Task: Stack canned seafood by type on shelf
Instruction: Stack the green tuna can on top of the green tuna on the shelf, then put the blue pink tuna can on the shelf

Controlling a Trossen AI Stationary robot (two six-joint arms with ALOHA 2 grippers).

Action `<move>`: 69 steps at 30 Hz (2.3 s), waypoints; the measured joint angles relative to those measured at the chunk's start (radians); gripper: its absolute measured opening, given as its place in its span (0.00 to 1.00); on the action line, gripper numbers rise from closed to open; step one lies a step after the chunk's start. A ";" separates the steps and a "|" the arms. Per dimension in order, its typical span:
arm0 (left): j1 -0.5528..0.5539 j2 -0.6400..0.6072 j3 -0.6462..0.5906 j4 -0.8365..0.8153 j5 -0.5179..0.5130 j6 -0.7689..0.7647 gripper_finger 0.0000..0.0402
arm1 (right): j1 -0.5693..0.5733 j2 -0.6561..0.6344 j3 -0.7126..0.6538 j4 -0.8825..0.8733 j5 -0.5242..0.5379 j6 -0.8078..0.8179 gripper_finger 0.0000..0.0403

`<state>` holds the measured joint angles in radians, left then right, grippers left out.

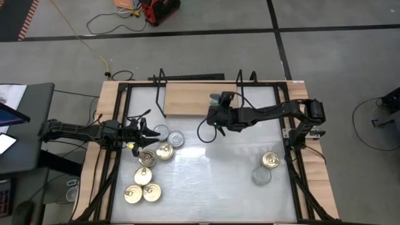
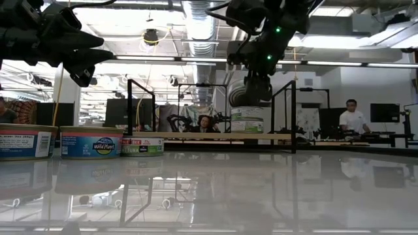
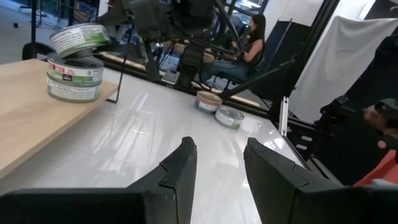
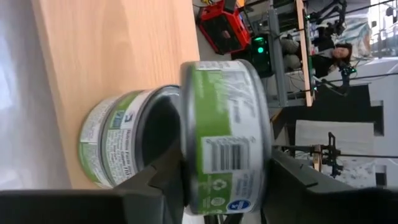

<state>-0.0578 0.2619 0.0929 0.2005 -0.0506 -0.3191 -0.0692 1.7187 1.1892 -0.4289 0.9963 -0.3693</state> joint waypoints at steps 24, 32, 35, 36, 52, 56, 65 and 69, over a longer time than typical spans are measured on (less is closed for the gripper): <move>0.000 0.000 0.000 -0.003 0.002 0.003 0.31 | -0.018 -0.059 0.001 -0.120 -0.166 0.129 0.57; 0.000 0.000 0.000 -0.004 0.021 0.003 0.31 | -0.032 -0.065 0.001 -0.117 -0.232 0.128 0.57; 0.000 0.000 0.000 -0.003 0.020 0.003 0.31 | -0.042 -0.065 0.001 -0.115 -0.235 0.118 0.57; 0.000 0.000 0.000 -0.003 0.020 0.003 0.31 | -0.042 -0.065 0.001 -0.116 -0.236 0.118 0.57; 0.000 0.000 0.002 -0.032 0.041 0.022 0.31 | 0.198 -0.195 0.045 -0.527 -0.562 0.609 0.57; 0.000 0.000 0.002 -0.028 0.000 0.031 0.31 | 0.260 -0.211 0.017 -0.713 -0.813 0.852 0.53; 0.000 0.000 0.002 -0.027 -0.011 -0.008 0.31 | 0.407 -0.210 -0.110 -0.796 -1.099 1.050 0.42; 0.000 0.000 0.002 -0.026 -0.012 -0.018 0.31 | 0.403 -0.210 -0.150 -0.836 -1.101 1.052 0.37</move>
<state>-0.0575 0.2619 0.0944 0.1741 -0.0622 -0.3372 0.3338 1.5089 1.0397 -1.2650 -0.1047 0.6823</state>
